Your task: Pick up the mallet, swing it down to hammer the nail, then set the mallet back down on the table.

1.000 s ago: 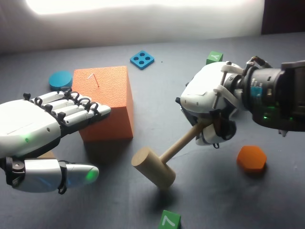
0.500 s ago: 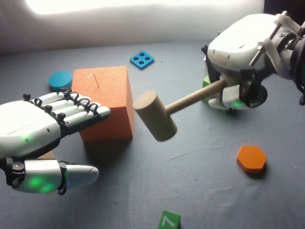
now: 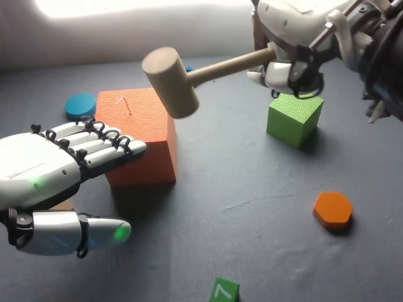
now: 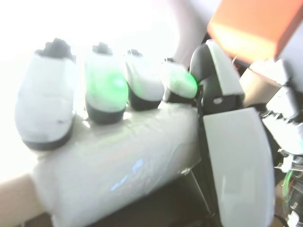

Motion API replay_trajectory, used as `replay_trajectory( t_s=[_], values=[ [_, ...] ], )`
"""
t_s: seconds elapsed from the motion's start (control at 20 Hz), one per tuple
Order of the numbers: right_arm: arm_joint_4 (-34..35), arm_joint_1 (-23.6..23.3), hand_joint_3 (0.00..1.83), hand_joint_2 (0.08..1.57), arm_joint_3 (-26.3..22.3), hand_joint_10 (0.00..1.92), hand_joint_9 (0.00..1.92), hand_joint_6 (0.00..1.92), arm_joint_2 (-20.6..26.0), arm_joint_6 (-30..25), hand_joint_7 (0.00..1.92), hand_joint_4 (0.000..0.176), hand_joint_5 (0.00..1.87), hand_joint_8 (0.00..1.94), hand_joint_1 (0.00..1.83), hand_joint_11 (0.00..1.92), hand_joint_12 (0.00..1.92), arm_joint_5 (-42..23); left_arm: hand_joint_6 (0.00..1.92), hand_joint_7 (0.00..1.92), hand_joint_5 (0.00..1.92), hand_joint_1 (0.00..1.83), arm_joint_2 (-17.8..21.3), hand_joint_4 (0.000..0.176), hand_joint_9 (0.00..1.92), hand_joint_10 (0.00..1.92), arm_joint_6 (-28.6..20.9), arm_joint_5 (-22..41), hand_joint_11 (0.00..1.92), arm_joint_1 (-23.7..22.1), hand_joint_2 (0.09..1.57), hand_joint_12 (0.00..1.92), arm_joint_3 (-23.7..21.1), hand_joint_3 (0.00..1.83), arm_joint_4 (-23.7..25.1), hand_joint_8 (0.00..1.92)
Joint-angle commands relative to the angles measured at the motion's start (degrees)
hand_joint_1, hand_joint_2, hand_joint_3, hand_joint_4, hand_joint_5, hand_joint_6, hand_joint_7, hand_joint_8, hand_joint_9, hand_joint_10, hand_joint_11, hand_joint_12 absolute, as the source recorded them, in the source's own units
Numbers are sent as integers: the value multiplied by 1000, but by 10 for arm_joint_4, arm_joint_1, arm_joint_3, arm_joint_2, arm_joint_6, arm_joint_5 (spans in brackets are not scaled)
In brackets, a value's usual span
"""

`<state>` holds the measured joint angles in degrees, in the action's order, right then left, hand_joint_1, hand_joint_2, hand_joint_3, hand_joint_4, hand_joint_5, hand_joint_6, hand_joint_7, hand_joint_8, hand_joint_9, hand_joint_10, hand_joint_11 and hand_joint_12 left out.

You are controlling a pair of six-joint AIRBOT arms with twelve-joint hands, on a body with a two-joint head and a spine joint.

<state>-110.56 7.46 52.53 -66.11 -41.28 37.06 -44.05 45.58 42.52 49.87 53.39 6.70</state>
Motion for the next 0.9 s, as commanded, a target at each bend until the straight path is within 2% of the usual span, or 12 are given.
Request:
replay_trajectory(
  t_s=[0.0,0.1,0.3,0.45,0.85],
  values=[
    [-35,-4,1,1503,8,1921,1707,1921,-3,-7,1594,176,1325,1941,950,1872,1921,40,2,130,40,0,1,0,158,2,-3,27,0,-2,1212,318,-4,0,1,2],
    [-41,1,0,1494,38,1921,1698,1921,-32,-32,1597,176,1396,1941,979,1861,1921,43,0,107,15,0,1,0,147,0,-3,27,0,-3,1214,326,-5,0,1,0],
    [-76,5,0,1501,88,1921,1708,1921,-83,-69,1614,176,1393,1941,982,1873,1921,53,2,118,23,0,1,0,146,2,-3,27,0,-3,1220,338,-5,1,1,2],
    [-116,10,4,1513,104,1921,1719,1921,-110,-88,1624,176,1402,1941,959,1878,1921,55,1,110,17,0,0,0,134,1,-3,27,0,-3,1220,277,-4,0,1,2],
    [-120,16,0,1500,151,1921,1703,1921,-160,-129,1602,176,1387,1941,963,1865,1921,73,0,115,22,0,0,0,142,0,-3,27,0,-3,1222,306,-2,0,1,0]
  ],
)
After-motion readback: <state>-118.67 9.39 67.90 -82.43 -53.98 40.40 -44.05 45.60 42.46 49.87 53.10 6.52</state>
